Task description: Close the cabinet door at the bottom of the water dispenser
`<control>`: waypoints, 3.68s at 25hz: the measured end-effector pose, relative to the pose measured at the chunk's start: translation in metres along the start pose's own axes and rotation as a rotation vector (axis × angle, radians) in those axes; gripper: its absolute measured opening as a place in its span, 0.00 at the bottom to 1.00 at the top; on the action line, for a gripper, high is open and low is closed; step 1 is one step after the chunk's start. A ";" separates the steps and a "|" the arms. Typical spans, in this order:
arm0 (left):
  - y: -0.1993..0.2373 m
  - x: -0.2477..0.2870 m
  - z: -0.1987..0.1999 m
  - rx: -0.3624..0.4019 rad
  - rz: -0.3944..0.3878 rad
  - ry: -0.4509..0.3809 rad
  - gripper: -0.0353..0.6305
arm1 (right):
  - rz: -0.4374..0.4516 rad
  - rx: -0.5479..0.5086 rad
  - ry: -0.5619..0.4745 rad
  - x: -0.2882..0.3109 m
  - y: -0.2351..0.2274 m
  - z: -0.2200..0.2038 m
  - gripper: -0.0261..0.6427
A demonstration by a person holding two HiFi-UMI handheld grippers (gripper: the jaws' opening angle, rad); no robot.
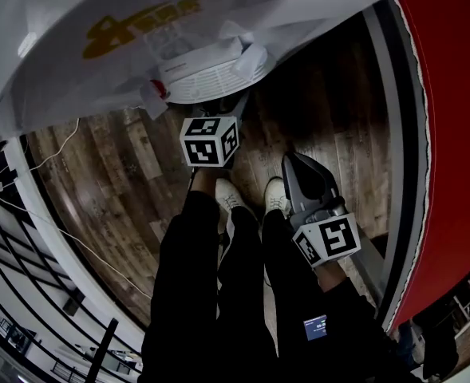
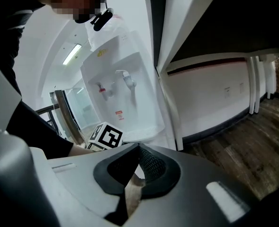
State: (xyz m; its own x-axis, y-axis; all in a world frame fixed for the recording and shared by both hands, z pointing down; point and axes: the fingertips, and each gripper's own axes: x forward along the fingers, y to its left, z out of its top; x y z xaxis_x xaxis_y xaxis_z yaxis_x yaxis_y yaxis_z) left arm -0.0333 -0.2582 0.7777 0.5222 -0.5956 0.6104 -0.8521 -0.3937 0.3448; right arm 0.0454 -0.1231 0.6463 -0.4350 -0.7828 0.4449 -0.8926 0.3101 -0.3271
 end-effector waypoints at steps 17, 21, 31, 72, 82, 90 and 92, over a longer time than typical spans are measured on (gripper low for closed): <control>0.056 -0.064 -0.029 -0.004 0.378 -0.070 0.06 | -0.047 -0.148 0.063 0.008 0.001 -0.009 0.04; 0.046 -0.088 -0.020 -0.020 0.355 -0.164 0.06 | -0.039 -0.177 0.065 0.008 0.005 -0.005 0.04; 0.016 -0.226 0.015 -0.111 0.422 -0.249 0.06 | 0.005 -0.274 0.052 -0.018 0.052 0.074 0.04; -0.140 -0.526 0.410 0.264 0.414 -0.853 0.06 | 0.028 -0.385 -0.542 -0.162 0.202 0.456 0.04; -0.147 -0.524 0.406 0.257 0.389 -0.825 0.06 | -0.008 -0.413 -0.559 -0.167 0.205 0.463 0.04; -0.156 -0.515 0.401 0.264 0.397 -0.810 0.06 | 0.002 -0.395 -0.547 -0.165 0.192 0.458 0.04; -0.155 -0.517 0.400 0.261 0.399 -0.809 0.06 | 0.002 -0.395 -0.548 -0.167 0.196 0.459 0.04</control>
State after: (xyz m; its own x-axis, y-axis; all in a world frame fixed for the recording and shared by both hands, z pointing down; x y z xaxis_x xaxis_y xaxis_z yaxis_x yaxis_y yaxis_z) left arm -0.1576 -0.1693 0.1230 0.1422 -0.9876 -0.0659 -0.9898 -0.1416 -0.0143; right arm -0.0029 -0.1792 0.1252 -0.4072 -0.9101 -0.0765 -0.9132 0.4045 0.0484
